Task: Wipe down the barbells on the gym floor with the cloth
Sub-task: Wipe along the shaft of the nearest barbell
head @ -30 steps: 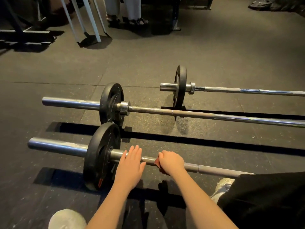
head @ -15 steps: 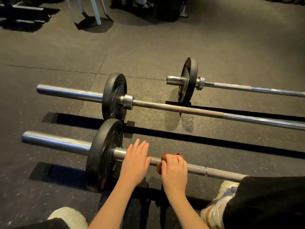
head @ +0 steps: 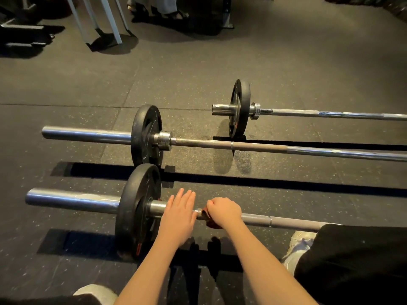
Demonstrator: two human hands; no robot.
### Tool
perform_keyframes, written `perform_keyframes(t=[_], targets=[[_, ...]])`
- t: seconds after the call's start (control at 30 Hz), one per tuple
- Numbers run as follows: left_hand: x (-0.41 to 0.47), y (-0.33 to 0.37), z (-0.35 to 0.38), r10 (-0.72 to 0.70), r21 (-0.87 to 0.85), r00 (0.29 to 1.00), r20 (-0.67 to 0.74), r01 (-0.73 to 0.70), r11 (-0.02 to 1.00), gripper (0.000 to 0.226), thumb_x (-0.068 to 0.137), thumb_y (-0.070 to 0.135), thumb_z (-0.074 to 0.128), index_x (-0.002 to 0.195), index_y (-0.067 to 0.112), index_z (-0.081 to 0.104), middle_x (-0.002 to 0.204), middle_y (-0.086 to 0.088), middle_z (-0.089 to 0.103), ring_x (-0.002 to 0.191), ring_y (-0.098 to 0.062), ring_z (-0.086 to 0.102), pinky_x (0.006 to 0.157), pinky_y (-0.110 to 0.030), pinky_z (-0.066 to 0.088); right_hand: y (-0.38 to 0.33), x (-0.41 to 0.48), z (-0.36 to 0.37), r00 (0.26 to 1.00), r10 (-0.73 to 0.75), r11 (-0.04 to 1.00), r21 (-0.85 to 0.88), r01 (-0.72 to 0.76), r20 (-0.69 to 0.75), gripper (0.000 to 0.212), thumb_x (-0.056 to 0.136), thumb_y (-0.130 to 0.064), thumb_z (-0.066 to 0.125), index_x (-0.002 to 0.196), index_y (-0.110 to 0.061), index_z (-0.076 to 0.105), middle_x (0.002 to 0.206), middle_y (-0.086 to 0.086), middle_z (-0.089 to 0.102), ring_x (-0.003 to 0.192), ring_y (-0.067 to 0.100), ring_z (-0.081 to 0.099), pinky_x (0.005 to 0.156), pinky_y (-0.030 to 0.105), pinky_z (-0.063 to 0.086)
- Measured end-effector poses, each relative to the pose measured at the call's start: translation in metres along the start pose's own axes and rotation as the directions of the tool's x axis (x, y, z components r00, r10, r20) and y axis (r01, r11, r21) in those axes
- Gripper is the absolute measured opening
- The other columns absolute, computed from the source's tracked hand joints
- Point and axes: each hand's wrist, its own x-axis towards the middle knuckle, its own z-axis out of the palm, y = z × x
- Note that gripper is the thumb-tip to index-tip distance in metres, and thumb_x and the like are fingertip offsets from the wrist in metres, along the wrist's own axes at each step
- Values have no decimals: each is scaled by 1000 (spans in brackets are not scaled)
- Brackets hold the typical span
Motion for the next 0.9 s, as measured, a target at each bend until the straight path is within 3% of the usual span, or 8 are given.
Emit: perform_keyframes(t=[0.03,0.1,0.17,0.33,0.5,0.67,0.8,0.9], targets=[[1,1,0,-3,2,1000,16,3,1000,58,103,35,34,153,12,15,160,-2,18,149,-22,6,119,-39,8,2,-2,2,1000,-23,1000,8,23,-5,37,98,-31,32,98,-16,66,101,5,68,96,28,62,77,37,42],[1,2,-3,-4,12,1000,31,4,1000,58,103,36,31,154,14,12,160,-1,15,149,-21,3,120,-39,7,17,-27,16,950,-153,988,-16,155,-273,32,97,-36,35,96,-21,64,96,-2,66,95,22,59,80,36,42],[-1,4,-3,-23,4,999,25,23,1000,58,103,37,33,153,14,16,160,-1,19,149,-21,6,120,-39,8,37,-52,30,891,-229,972,-53,227,-393,31,93,-42,37,100,-25,63,95,-8,63,93,18,55,81,33,43],[-1,7,-6,-50,8,998,34,49,999,58,102,39,34,153,15,19,159,-1,21,149,-22,7,120,-39,10,39,-12,5,987,-62,997,-52,55,-149,34,98,-36,32,98,-20,62,102,3,68,98,28,60,74,36,34],[-3,15,-11,-73,39,995,61,71,997,60,103,41,30,153,14,14,160,-3,15,149,-23,4,120,-40,7,74,-51,23,877,-164,984,-17,175,-453,26,86,-34,37,88,-25,62,84,-8,62,85,20,57,81,37,42],[-7,29,-13,-64,114,996,61,57,992,61,103,43,28,153,12,13,161,-7,10,149,-26,1,121,-43,4,75,-42,21,862,111,993,98,-71,-495,45,88,-38,22,88,-24,65,90,-3,66,95,24,57,98,44,38],[-10,46,-8,-44,204,995,87,25,979,61,102,45,28,151,10,20,160,-9,15,148,-32,-1,120,-45,3,53,-51,44,830,-75,992,44,119,-553,19,90,-30,58,106,-22,64,106,-4,65,110,24,55,100,44,44],[-11,48,-5,-49,225,996,80,30,974,59,101,46,31,148,11,26,157,-9,23,148,-34,0,120,-46,4,80,-40,25,839,-218,974,-65,215,-498,25,91,-35,44,100,-24,65,95,-7,65,95,22,60,82,37,47]])
